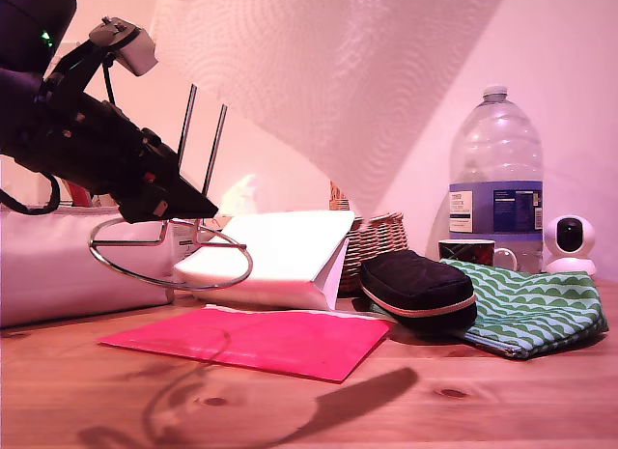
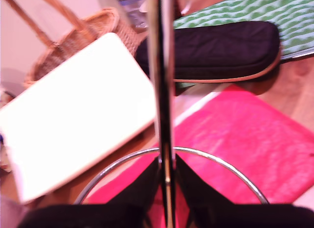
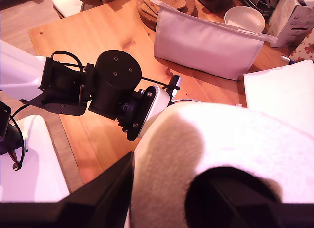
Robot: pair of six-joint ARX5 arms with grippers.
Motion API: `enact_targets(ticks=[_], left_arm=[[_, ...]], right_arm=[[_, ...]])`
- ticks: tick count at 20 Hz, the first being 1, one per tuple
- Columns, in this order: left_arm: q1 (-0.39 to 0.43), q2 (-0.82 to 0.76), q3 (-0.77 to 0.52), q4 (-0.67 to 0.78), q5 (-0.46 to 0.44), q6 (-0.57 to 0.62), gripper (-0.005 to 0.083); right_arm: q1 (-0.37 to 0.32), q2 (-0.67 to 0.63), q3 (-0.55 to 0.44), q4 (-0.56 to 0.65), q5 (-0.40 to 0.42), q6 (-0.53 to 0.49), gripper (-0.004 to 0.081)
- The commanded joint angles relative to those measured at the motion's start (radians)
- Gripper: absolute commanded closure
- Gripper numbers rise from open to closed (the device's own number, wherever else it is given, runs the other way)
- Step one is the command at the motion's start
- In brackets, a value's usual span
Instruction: Insert the paper towel roll into the metallic stand.
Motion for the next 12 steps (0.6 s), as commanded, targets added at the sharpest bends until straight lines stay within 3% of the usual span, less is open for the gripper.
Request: enact_targets(ticks=[1,9,12], left_arm=[[-0.007,-0.006,-0.01,0.019,0.021,-0.009,0.0797],[-0.007,0.04,-0.01,0.008,0.077,-0.043,0.0797],[-0.007,0.066,-0.01,0.012,0.087,-0.043,0.0797]], right_arm=[[0.011,-0.005,0.008,0.019,-0.003,0.004,0.0428],[0.009,-0.03,0.009,0.018,0.003,0.004,0.0428],[0.009,-0.034,0.009,0.015,0.041,0.006,0.0369]])
